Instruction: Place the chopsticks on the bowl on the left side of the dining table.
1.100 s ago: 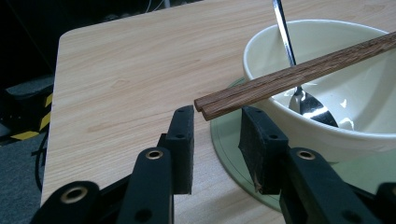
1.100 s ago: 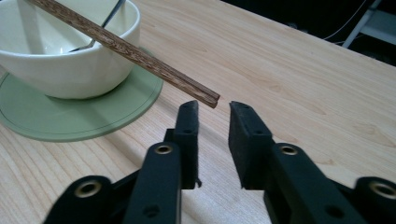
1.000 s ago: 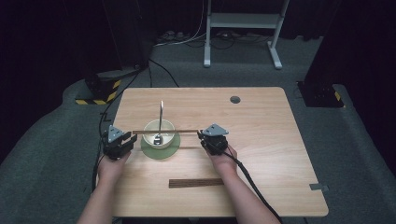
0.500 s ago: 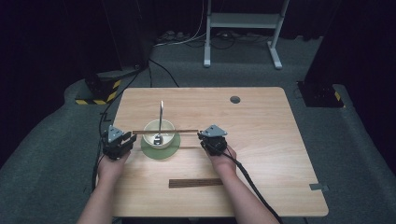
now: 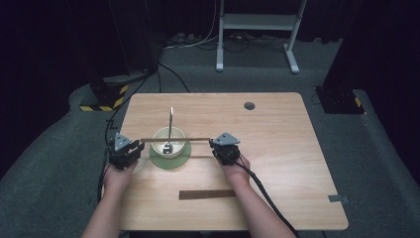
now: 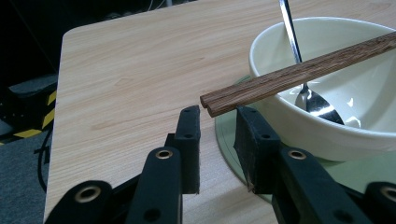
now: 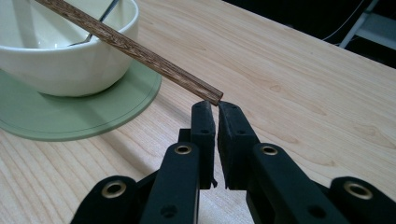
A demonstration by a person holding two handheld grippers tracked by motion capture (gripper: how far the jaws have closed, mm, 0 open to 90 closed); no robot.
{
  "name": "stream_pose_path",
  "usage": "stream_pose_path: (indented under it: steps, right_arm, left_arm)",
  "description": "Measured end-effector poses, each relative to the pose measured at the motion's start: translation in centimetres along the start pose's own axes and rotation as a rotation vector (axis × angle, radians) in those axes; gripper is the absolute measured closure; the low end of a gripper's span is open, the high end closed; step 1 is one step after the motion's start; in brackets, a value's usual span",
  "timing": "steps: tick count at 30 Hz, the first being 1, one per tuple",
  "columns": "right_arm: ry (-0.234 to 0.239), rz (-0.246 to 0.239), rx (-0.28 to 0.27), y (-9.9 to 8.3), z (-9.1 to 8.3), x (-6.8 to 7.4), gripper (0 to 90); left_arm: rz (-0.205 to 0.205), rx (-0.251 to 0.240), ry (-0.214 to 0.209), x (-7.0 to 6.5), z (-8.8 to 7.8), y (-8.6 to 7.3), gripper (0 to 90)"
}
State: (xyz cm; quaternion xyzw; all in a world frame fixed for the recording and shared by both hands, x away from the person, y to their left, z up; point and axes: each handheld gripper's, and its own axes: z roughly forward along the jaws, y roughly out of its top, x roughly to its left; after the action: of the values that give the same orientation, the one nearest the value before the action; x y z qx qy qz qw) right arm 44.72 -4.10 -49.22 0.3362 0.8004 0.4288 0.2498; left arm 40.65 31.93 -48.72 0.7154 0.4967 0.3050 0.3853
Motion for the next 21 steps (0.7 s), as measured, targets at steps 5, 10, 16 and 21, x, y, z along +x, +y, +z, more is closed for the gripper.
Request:
stream_pose_path:
  steps: [5,10,16,21]
  right_arm:
    - [-0.002,0.000,-0.002,0.03,0.03,-0.05,87.0]
    - [-0.003,0.002,-0.003,0.08,0.06,-0.01,87.3]
    - [-0.007,0.004,-0.004,0.12,0.10,-0.02,85.1]
    - [-0.009,0.002,-0.002,0.06,0.06,0.01,80.1]
  left_arm:
    - [0.003,0.007,0.001,0.03,0.02,-0.02,70.8]
    - [0.007,0.007,0.000,0.00,0.03,-0.03,70.9]
    - [0.007,0.006,0.000,0.05,-0.01,-0.03,71.1]
    - [0.003,0.001,0.002,0.03,-0.01,-0.07,70.9]
